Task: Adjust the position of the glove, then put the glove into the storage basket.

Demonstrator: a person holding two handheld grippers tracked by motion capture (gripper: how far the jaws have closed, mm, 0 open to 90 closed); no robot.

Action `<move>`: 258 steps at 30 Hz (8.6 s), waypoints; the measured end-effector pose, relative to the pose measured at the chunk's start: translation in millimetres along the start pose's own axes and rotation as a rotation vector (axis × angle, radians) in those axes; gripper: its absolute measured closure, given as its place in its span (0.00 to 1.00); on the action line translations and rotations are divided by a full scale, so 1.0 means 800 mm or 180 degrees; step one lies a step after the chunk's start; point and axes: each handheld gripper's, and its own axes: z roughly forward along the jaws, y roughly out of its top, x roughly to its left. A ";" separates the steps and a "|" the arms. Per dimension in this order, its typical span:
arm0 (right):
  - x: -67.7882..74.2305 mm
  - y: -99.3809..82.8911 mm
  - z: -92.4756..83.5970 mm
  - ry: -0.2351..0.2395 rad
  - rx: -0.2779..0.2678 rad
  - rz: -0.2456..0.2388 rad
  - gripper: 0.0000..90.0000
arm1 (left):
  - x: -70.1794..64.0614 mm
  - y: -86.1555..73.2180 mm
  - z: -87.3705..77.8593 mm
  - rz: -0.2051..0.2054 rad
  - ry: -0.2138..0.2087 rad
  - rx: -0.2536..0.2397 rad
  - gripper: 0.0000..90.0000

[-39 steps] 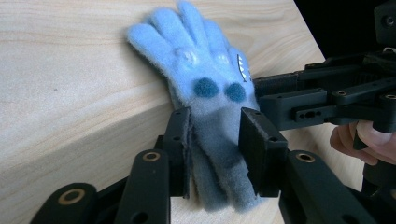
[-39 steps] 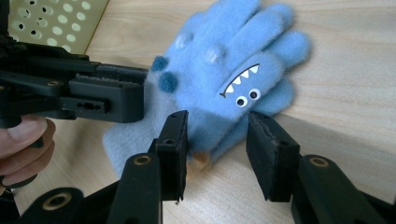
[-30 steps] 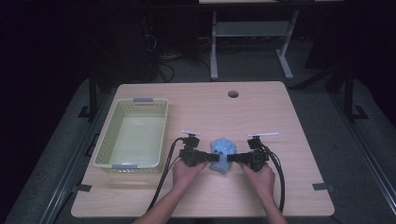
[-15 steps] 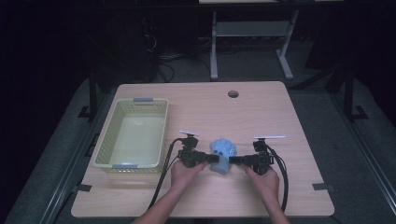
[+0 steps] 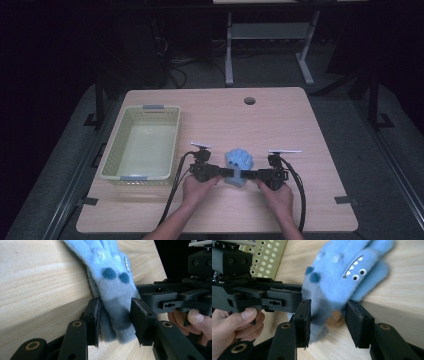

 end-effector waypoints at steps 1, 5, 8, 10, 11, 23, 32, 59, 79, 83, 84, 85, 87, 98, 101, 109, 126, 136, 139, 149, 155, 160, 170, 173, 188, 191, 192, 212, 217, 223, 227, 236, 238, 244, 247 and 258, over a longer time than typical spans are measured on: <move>0.000 0.000 0.002 0.0015 -0.0009 -0.0001 0.62 | 0.000 0.000 0.000 -0.0014 -0.0008 -0.0004 0.67; 0.001 0.000 0.009 0.0066 -0.0050 0.0074 0.66 | 0.001 -0.002 0.000 -0.0031 -0.0022 -0.0017 0.69; 0.001 0.000 0.011 0.0079 -0.0055 0.0092 0.68 | 0.002 -0.002 0.001 -0.0036 -0.0026 -0.0019 0.69; 0.001 0.000 0.012 0.0086 -0.0058 0.0094 0.68 | 0.002 -0.002 0.001 -0.0043 -0.0045 -0.0017 0.70; 0.001 0.001 0.014 0.0088 -0.0065 0.0107 0.70 | 0.002 -0.003 0.002 -0.0043 -0.0048 -0.0014 0.70; -0.001 0.003 0.018 0.0110 -0.0038 0.0087 0.76 | 0.003 -0.003 0.005 -0.0096 -0.0113 -0.0025 0.72; 0.001 0.004 0.018 0.0135 -0.0035 -0.0009 0.82 | 0.010 -0.002 0.008 -0.0202 -0.0248 -0.0033 0.76; 0.011 0.004 0.008 0.0194 -0.0090 -0.0103 0.85 | 0.003 0.000 0.001 -0.0094 -0.0331 -0.0062 0.78; 0.044 0.019 -0.009 0.0277 -0.0202 -0.0276 0.85 | -0.022 0.014 -0.033 0.0074 -0.0351 -0.0231 0.78; 0.054 0.024 -0.009 0.0325 -0.0215 -0.0308 0.85 | -0.025 0.017 -0.043 0.0106 -0.0341 -0.0256 0.78; 0.054 0.024 -0.009 0.0325 -0.0215 -0.0308 0.85 | -0.026 0.018 -0.046 0.0107 -0.0343 -0.0265 0.78; 0.059 0.027 -0.009 0.0321 -0.0223 -0.0355 0.85 | -0.026 0.019 -0.048 0.0107 -0.0344 -0.0278 0.78; 0.062 0.029 -0.009 0.0321 -0.0225 -0.0357 0.85 | -0.027 0.021 -0.054 0.0117 -0.0355 -0.0295 0.78; 0.095 0.047 -0.005 0.0386 -0.0227 -0.0497 0.85 | -0.033 0.032 -0.090 0.0190 -0.0317 -0.0408 0.78; 0.108 0.054 -0.003 0.0393 -0.0219 -0.0555 0.85 | -0.033 0.034 -0.100 0.0206 -0.0328 -0.0434 0.78; 0.131 0.066 0.006 0.0418 -0.0199 -0.0649 0.85 | -0.031 0.041 -0.125 0.0192 -0.0333 -0.0497 0.78; 0.166 0.083 0.029 0.0495 -0.0139 -0.0744 0.85 | -0.020 0.046 -0.170 0.0179 -0.0276 -0.0612 0.78; 0.183 0.089 0.040 0.0508 -0.0094 -0.0824 0.86 | -0.014 0.046 -0.189 0.0168 -0.0274 -0.0673 0.78; 0.188 0.091 0.043 0.0532 -0.0082 -0.0837 0.86 | -0.013 0.045 -0.194 0.0165 -0.0266 -0.0688 0.78; 0.207 0.102 0.053 0.0548 -0.0030 -0.0925 0.86 | -0.007 0.047 -0.215 0.0146 -0.0262 -0.0765 0.78; 0.218 0.107 0.063 0.0558 -0.0008 -0.0972 0.86 | 0.000 0.047 -0.228 0.0144 -0.0258 -0.0818 0.78; 0.229 0.110 0.074 0.0577 0.0020 -0.0982 0.86 | 0.007 0.045 -0.241 0.0113 -0.0252 -0.0850 0.78; 0.249 0.115 0.098 0.0643 0.0095 -0.1009 0.86 | 0.021 0.040 -0.268 0.0089 -0.0194 -0.0903 0.78; 0.254 0.115 0.107 0.0651 0.0112 -0.1035 0.86 | 0.025 0.038 -0.274 0.0066 -0.0184 -0.0926 0.78; 0.274 0.115 0.150 0.0732 0.0199 -0.1010 0.86 | 0.055 0.026 -0.305 -0.0055 -0.0099 -0.0983 0.78; 0.277 0.115 0.158 0.0754 0.0221 -0.0997 0.86 | 0.060 0.025 -0.310 -0.0072 -0.0092 -0.1001 0.78; 0.277 0.115 0.159 0.0750 0.0219 -0.1011 0.86 | 0.063 0.024 -0.313 -0.0076 -0.0090 -0.0998 0.78; 0.283 0.116 0.212 0.0798 0.0286 -0.0921 0.86 | 0.107 0.020 -0.331 -0.0224 -0.0040 -0.0990 0.78; 0.279 0.116 0.222 0.0798 0.0327 -0.0873 0.86 | 0.116 0.020 -0.331 -0.0248 -0.0019 -0.0950 0.78; 0.276 0.117 0.232 0.0797 0.0355 -0.0862 0.86 | 0.125 0.019 -0.330 -0.0273 -0.0011 -0.0931 0.78; 0.274 0.116 0.236 0.0772 0.0396 -0.0843 0.86 | 0.128 0.019 -0.329 -0.0289 0.0018 -0.0902 0.78; 0.272 0.116 0.246 0.0730 0.0431 -0.0802 0.86 | 0.135 0.020 -0.327 -0.0327 0.0080 -0.0845 0.78; 0.270 0.116 0.248 0.0721 0.0442 -0.0833 0.86 | 0.136 0.020 -0.326 -0.0326 0.0086 -0.0825 0.78; 0.269 0.117 0.252 0.0703 0.0467 -0.0819 0.86 | 0.139 0.020 -0.325 -0.0350 0.0113 -0.0801 0.78; 0.267 0.117 0.254 0.0693 0.0483 -0.0819 0.86 | 0.141 0.021 -0.324 -0.0357 0.0122 -0.0778 0.78; 0.263 0.116 0.265 0.0590 0.0577 -0.0811 0.85 | 0.148 0.020 -0.318 -0.0433 0.0218 -0.0690 0.79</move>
